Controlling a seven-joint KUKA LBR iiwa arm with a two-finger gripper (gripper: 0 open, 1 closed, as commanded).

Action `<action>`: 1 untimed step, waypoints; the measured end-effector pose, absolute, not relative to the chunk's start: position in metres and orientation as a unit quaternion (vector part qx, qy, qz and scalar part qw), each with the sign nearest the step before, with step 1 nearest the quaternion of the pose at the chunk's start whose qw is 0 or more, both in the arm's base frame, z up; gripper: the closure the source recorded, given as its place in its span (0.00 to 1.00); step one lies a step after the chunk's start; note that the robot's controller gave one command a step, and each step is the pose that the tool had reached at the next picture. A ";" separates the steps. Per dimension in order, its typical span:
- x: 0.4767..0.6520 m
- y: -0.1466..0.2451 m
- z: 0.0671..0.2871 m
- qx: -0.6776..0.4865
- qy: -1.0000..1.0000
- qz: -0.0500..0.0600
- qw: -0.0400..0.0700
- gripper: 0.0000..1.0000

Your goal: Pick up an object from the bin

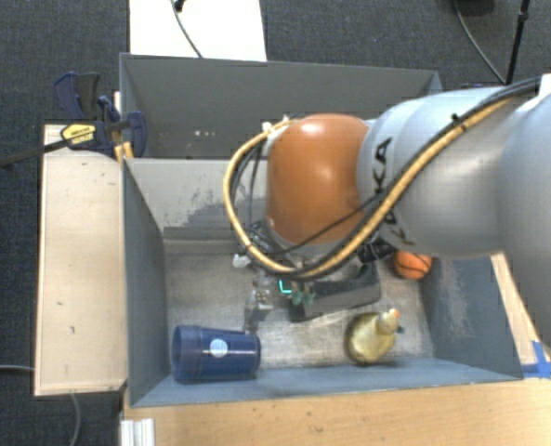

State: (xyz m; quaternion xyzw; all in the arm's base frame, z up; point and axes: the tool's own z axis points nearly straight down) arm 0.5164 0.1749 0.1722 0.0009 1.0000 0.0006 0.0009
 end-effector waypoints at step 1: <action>0.489 0.214 0.126 -0.126 0.992 0.000 0.009 1.00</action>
Offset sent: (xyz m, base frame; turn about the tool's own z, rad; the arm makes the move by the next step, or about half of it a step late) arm 0.0000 0.0000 0.0000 0.0000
